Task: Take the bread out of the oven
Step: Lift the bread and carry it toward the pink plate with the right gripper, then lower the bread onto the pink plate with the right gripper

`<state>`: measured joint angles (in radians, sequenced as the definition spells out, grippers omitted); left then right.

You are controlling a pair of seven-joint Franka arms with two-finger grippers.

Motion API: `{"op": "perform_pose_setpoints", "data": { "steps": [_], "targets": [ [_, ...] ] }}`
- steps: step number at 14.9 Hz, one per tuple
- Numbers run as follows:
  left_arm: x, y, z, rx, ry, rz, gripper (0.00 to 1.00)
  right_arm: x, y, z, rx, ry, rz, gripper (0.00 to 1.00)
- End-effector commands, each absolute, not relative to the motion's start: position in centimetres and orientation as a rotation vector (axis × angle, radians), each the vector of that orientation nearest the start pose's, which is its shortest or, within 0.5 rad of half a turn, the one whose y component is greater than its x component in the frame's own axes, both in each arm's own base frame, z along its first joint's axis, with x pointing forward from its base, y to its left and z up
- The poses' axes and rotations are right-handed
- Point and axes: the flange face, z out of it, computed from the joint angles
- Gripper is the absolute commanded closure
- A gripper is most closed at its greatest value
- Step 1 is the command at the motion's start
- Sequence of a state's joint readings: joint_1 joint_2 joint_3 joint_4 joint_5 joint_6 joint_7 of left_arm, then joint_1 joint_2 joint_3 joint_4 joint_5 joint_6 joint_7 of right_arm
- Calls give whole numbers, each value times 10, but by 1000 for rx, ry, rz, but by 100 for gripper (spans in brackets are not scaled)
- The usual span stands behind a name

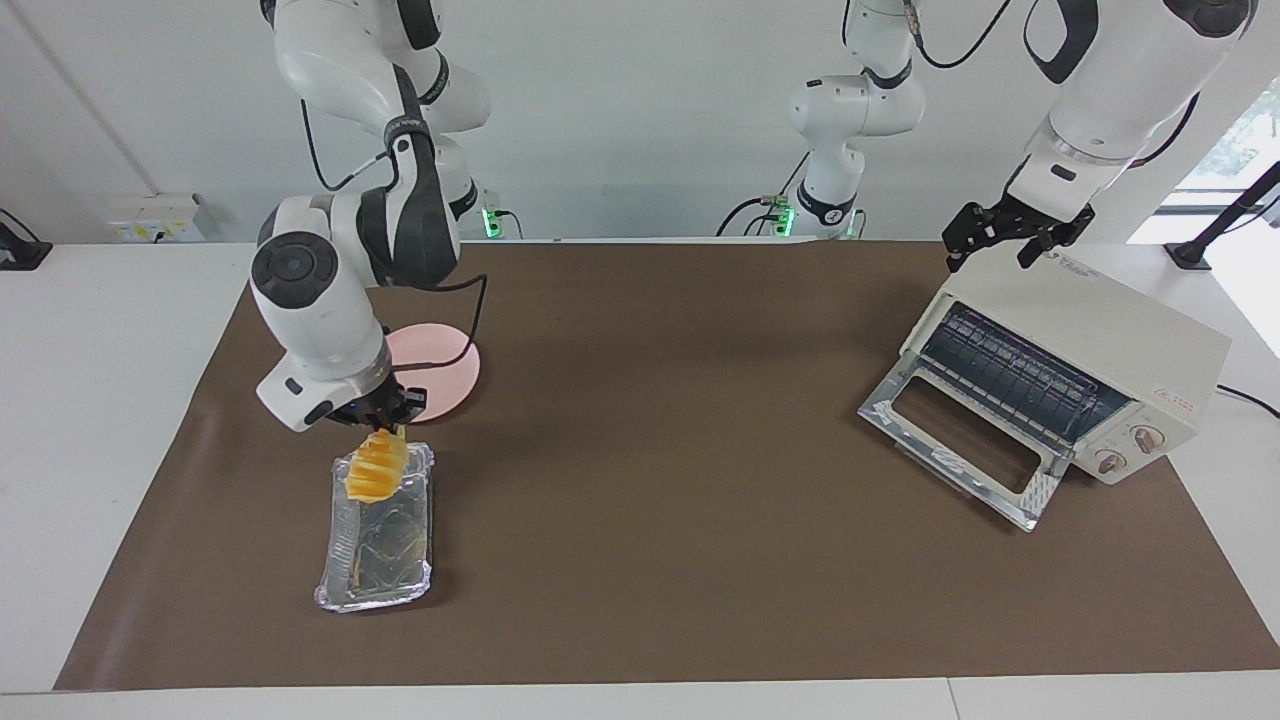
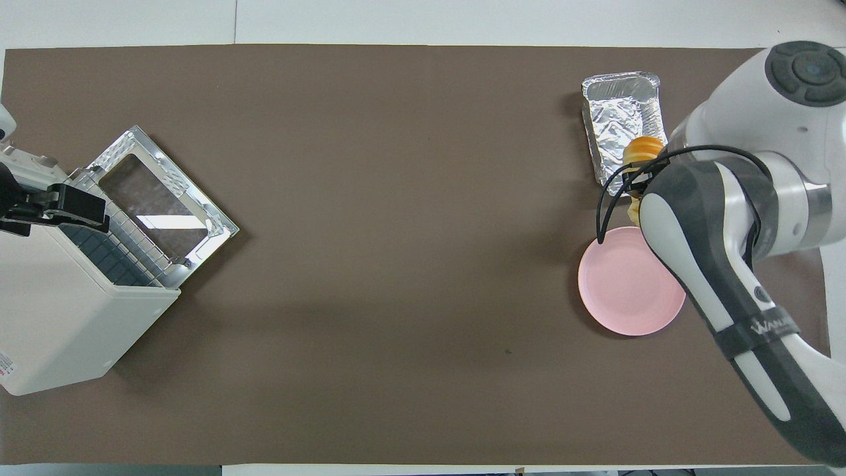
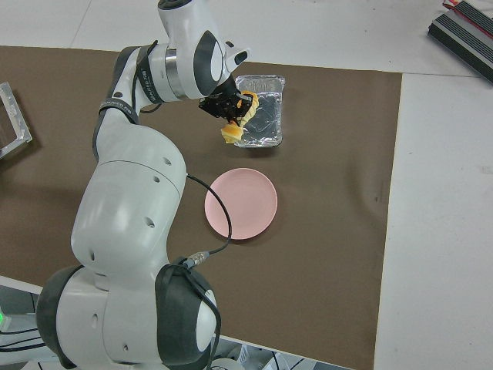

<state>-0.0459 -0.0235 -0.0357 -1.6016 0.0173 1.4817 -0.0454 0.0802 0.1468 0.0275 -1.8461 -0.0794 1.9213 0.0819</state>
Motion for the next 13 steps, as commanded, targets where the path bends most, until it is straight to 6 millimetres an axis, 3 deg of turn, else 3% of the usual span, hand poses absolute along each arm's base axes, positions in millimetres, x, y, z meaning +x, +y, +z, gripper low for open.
{"op": "perform_pose_setpoints", "data": {
  "steps": [1, 4, 7, 13],
  "targets": [
    [528, -39, 619, -3130, 45, 134, 0, 508, 50, 419, -3201, -59, 23, 100],
    [528, -39, 619, -3128, 45, 134, 0, 469, 45, 398, -3187, -45, -24, 100],
    [528, -39, 619, -3130, 45, 134, 0, 434, 43, 359, -3171, -51, -129, 100],
    [528, -39, 619, -3130, 45, 134, 0, 438, 42, 327, -3161, -67, -166, 100]
  ]
}}
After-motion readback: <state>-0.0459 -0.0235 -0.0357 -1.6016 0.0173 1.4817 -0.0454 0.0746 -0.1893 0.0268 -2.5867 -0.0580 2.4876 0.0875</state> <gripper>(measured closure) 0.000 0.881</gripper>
